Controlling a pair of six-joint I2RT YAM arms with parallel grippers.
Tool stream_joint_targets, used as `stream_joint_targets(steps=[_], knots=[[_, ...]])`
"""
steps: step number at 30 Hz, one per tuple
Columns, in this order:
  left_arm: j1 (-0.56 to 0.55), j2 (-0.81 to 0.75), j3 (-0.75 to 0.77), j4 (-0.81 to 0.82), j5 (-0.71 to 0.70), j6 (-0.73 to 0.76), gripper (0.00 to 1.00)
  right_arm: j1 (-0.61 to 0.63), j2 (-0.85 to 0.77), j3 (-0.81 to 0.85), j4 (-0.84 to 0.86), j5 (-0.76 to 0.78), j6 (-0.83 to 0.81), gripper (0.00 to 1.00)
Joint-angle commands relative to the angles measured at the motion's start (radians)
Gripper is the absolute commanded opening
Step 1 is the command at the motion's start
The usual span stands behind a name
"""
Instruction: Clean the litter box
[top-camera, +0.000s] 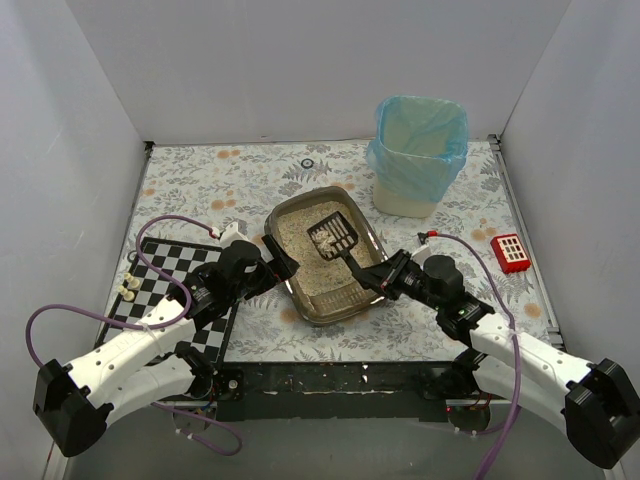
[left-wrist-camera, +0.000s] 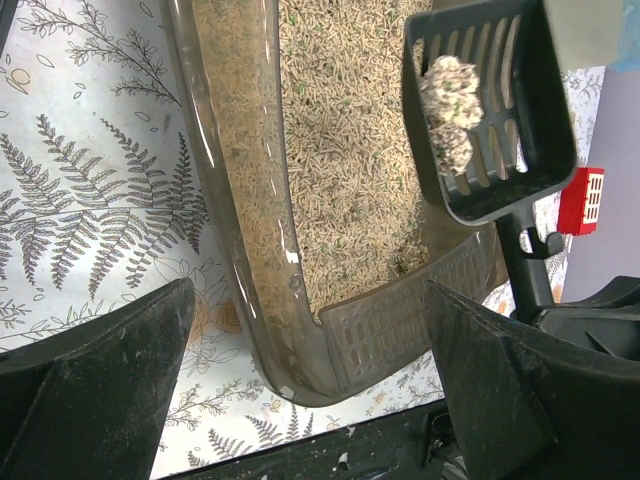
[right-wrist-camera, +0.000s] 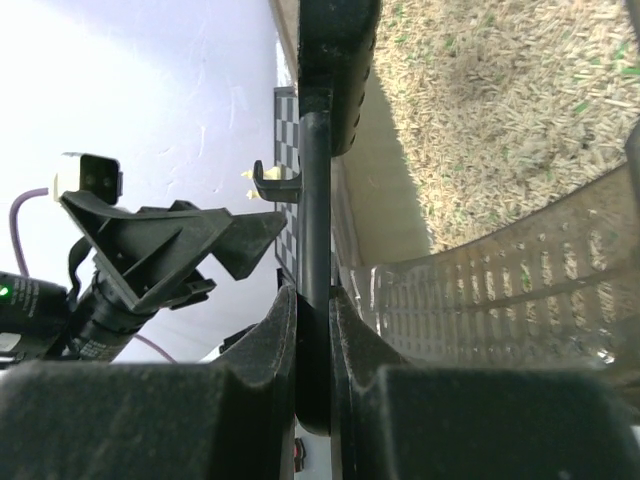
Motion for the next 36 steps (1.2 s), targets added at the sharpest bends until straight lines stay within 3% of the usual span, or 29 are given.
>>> stream_joint_targets(steps=[1, 2, 3, 5, 6, 8, 10, 12, 14, 18, 22, 25, 31, 36], knots=[[-0.002, -0.005, 0.002, -0.006, -0.031, -0.007, 0.98, -0.003, 0.001, 0.005, 0.110, 0.024, -0.012, 0.01], [-0.002, -0.004, 0.005, -0.001, -0.013, -0.004, 0.98, -0.009, 0.007, 0.032, 0.011, 0.018, 0.020, 0.01], [-0.002, -0.001, 0.010, -0.001, -0.001, 0.011, 0.98, -0.008, 0.012, 0.037, 0.035, -0.023, 0.019, 0.01], [-0.002, -0.001, 0.005, -0.007, -0.024, 0.008, 0.98, -0.006, 0.014, -0.007, 0.232, -0.069, 0.001, 0.01], [-0.002, 0.002, 0.001, -0.009, -0.034, -0.006, 0.98, -0.009, 0.018, -0.015, 0.219, -0.034, -0.002, 0.01], [-0.002, 0.005, 0.004, 0.000, -0.018, 0.006, 0.98, -0.018, 0.017, 0.028, 0.028, -0.049, 0.048, 0.01], [-0.002, 0.010, 0.010, -0.009, -0.021, 0.017, 0.98, 0.001, -0.005, 0.023, 0.154, -0.088, -0.002, 0.01], [-0.002, 0.010, 0.005, -0.012, -0.050, 0.001, 0.98, 0.003, -0.031, 0.037, 0.139, -0.036, -0.036, 0.01], [-0.002, 0.011, 0.007, -0.001, -0.028, 0.008, 0.98, 0.001, -0.048, 0.072, -0.050, 0.043, -0.018, 0.01], [-0.002, 0.015, 0.002, -0.013, -0.044, 0.001, 0.98, 0.005, -0.100, -0.022, 0.146, 0.033, -0.007, 0.01], [-0.002, 0.016, 0.005, -0.013, -0.036, 0.003, 0.98, 0.003, -0.123, -0.001, 0.044, 0.084, 0.018, 0.01], [-0.002, 0.013, 0.007, -0.018, -0.044, -0.006, 0.98, 0.003, -0.125, 0.072, 0.000, 0.093, -0.024, 0.01], [-0.004, -0.004, -0.001, -0.027, -0.044, -0.015, 0.98, 0.003, -0.076, 0.321, -0.310, 0.180, -0.029, 0.01], [-0.002, -0.010, -0.007, -0.026, -0.044, -0.018, 0.98, 0.003, -0.043, 0.422, -0.283, 0.191, -0.041, 0.01]])
